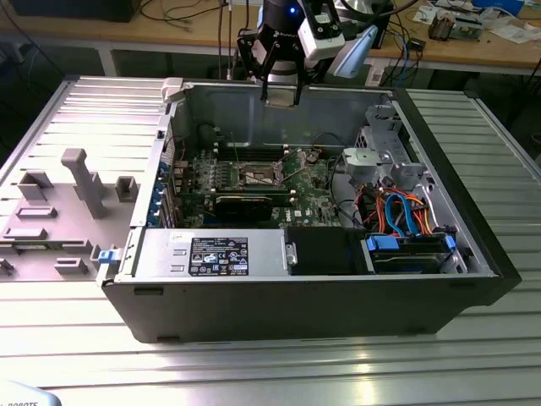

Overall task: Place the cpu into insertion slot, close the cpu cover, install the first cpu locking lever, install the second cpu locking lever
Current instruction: 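Place the cpu into insertion slot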

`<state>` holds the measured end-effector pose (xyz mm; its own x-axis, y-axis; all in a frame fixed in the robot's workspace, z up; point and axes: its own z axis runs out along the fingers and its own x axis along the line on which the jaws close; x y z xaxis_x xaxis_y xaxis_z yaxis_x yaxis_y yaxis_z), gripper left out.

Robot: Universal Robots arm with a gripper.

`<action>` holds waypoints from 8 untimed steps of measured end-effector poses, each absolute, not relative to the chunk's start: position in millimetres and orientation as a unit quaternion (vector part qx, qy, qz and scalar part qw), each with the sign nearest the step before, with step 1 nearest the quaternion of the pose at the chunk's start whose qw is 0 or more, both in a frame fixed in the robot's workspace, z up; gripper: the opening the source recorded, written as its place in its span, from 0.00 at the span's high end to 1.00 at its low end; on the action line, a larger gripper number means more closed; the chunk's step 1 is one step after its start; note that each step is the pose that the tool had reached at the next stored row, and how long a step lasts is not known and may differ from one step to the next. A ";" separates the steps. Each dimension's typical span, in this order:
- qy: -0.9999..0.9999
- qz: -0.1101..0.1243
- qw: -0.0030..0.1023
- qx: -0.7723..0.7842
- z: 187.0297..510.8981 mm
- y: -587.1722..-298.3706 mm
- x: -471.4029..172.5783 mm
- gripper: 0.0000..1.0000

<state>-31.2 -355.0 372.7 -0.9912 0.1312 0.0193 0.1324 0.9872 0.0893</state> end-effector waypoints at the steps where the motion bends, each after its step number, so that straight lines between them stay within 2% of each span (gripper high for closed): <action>1: -0.997 -0.045 0.007 -0.067 372.7 -354.9 -31.2 0.45; 8: -0.996 -0.045 0.006 -0.074 372.7 -354.9 -31.2 0.45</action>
<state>-31.2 -354.9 372.7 -0.9890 0.1464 0.0193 0.1475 0.9850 0.0893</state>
